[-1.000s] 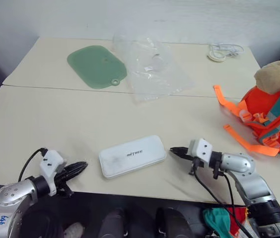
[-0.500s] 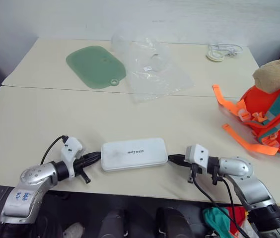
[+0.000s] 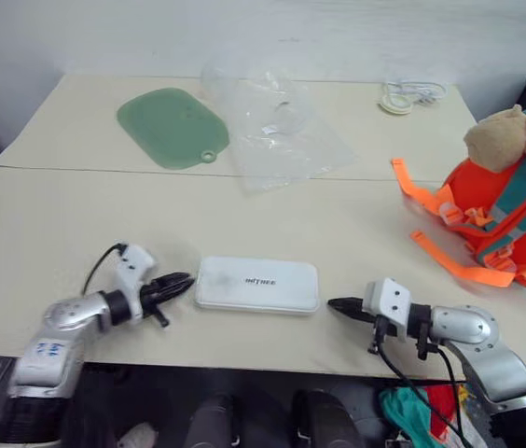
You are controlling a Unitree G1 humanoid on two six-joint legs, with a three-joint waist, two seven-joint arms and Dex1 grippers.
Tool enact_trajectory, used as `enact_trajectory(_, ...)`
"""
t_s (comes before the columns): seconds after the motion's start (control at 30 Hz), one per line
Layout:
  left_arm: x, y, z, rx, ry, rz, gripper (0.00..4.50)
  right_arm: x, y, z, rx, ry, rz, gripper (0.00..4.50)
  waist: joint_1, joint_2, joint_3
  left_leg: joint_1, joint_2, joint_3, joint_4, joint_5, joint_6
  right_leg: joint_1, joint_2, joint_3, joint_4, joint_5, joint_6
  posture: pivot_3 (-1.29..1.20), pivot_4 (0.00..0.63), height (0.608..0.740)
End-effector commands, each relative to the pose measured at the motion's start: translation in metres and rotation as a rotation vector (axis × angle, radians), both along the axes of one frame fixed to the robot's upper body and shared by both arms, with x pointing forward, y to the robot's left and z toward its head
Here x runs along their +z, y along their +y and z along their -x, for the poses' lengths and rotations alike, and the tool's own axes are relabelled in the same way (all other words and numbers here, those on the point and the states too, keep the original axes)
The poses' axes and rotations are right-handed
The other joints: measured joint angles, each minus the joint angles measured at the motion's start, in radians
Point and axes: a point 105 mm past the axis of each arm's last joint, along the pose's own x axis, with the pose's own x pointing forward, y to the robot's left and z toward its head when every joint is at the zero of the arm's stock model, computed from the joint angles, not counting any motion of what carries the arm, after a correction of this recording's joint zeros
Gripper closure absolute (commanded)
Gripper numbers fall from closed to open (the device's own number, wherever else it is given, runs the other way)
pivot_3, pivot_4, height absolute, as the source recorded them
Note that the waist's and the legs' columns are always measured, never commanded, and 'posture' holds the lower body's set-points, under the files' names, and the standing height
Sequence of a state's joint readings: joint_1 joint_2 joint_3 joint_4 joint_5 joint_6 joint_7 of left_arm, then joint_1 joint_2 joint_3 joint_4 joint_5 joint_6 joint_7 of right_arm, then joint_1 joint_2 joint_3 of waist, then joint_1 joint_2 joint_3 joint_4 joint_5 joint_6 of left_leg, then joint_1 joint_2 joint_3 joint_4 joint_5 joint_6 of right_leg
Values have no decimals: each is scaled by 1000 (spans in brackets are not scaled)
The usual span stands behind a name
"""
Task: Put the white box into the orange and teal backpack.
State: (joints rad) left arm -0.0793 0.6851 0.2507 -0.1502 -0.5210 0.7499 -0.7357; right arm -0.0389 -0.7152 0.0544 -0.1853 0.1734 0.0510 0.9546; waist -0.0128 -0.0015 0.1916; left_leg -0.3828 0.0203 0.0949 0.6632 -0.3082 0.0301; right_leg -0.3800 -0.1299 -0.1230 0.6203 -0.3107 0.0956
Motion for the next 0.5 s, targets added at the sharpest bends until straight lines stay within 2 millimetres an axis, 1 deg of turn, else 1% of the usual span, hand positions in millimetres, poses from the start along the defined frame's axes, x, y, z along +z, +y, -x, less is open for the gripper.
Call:
enact_trajectory(0.03,-1,27,16,114,336,176,2641,11,-5,-4,-5,-46,12,4500,0,0,0,1,0,0,0,0,-1,0,0,0,0,0,0,0,150,740)
enact_trajectory(0.1,13,19,22,42,484,265,2041,11,-4,-5,11,-50,19,4500,2,0,0,2,0,0,0,1,-1,0,0,0,3,-1,-1,0,150,740)
enact_trajectory(0.13,16,14,24,14,563,264,1735,11,-3,-6,23,-52,19,4500,3,0,0,3,0,0,0,1,-2,1,0,1,3,-1,-1,0,150,740)
enact_trajectory(0.2,21,8,22,-3,641,281,1146,11,-1,-6,38,-53,19,4500,8,0,0,4,-2,1,0,1,-1,1,0,3,4,-1,0,0,150,740)
enact_trajectory(0.23,25,3,19,-22,656,301,1146,11,0,-7,44,-54,18,4500,10,0,0,4,-2,2,0,1,-1,1,-1,4,4,-1,0,0,150,740)
enact_trajectory(0.27,26,-4,12,-42,671,342,1146,11,2,-9,53,-57,16,4500,12,-1,1,4,-3,1,0,1,-1,1,-1,4,4,-1,0,0,150,740)
enact_trajectory(0.33,26,-22,2,-96,700,375,1146,12,7,-13,71,-63,9,4500,17,-2,1,4,-3,1,0,1,-1,2,-1,4,4,-1,0,0,150,740)
enact_trajectory(0.4,23,-33,-6,-109,719,374,1146,13,13,-14,87,-66,2,4500,16,-3,2,4,-3,1,1,1,-1,2,-1,4,5,-1,0,0,150,740)
enact_trajectory(0.5,20,-44,-16,-111,743,397,1146,11,23,-14,122,-68,-5,4500,13,-4,2,4,-3,1,0,1,-1,2,-1,4,7,-1,0,0,150,740)
